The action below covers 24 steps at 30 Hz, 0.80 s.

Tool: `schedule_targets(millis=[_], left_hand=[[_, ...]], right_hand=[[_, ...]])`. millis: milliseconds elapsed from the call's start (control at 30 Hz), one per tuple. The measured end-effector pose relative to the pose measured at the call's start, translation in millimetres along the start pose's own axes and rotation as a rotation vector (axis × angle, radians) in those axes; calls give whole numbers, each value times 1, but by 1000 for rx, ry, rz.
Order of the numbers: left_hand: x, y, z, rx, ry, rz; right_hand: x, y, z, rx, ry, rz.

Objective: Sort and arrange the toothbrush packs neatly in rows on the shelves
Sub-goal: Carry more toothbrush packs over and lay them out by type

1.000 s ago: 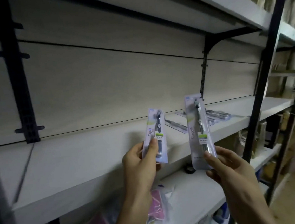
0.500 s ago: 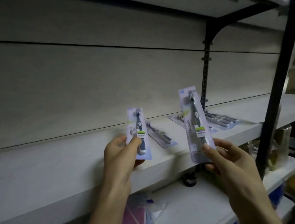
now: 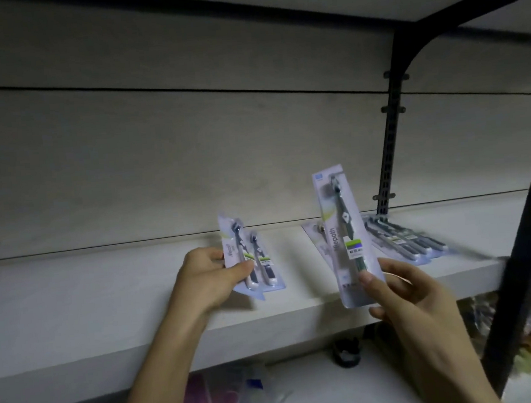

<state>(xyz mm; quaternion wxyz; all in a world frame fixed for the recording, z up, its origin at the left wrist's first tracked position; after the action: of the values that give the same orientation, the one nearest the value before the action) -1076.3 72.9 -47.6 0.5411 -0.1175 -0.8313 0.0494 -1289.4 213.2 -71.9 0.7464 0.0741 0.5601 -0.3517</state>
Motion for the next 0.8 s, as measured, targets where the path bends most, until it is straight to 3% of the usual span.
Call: schedule_targets(millis=[267, 467, 700, 800], left_hand=[[-11, -28, 7, -3, -269, -100], [-15, -41, 19, -55, -351, -74], [-19, -46, 17, 10, -809, -18], [-10, -46, 16, 97, -785, 34]], right_hand=[[3, -36, 2, -32, -26, -6], [11, -48, 19, -63, -16, -16], [10, -50, 11, -26, 78, -85], [6, -52, 3, 18, 119, -90]])
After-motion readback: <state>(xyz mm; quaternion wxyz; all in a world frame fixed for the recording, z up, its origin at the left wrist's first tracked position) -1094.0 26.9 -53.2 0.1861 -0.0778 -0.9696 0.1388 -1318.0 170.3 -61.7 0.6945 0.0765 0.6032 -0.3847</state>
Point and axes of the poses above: each hand's wrist, its own y-axis away from the middle knuckle, its own z-axis out of the palm, x = y × z, the point moved 5 cm from there along -y, towards the middle knuckle, and after that the axes turned 10 degrees about -y, right-handed, at the moved point
